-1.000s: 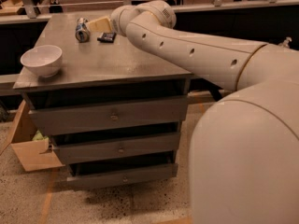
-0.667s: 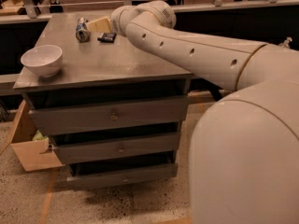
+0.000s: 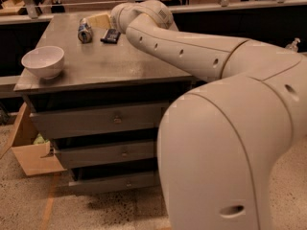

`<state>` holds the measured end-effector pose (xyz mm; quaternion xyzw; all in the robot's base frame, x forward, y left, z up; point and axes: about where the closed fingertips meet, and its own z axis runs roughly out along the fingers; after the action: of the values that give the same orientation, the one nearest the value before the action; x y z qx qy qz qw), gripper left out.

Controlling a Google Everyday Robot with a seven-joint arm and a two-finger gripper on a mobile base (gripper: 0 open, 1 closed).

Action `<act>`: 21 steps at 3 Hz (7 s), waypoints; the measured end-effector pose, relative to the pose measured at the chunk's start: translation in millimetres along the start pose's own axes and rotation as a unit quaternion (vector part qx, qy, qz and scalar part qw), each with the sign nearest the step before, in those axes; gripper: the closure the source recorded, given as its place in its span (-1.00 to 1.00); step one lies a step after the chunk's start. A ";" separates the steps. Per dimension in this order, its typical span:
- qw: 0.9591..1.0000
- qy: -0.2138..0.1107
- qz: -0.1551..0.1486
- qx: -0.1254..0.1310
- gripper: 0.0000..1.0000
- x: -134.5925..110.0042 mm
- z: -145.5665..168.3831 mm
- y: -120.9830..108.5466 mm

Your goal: Move redbull can near white bowl

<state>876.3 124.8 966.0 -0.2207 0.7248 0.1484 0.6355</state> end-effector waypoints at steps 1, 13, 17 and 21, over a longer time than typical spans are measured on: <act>1.000 -0.001 0.009 0.006 -1.00 5.9 23.8 0.0; 0.998 0.057 0.008 -0.007 1.00 66.2 151.0 81.8; 0.989 0.073 -0.025 -0.123 1.00 35.7 41.4 83.3; 0.984 0.102 -0.002 -0.147 1.00 57.6 -7.2 115.1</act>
Offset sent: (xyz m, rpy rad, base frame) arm 0.0128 0.0698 -0.0716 0.0191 0.0974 -0.0014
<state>806.1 212.5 902.7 -0.3267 0.7559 0.2290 0.5191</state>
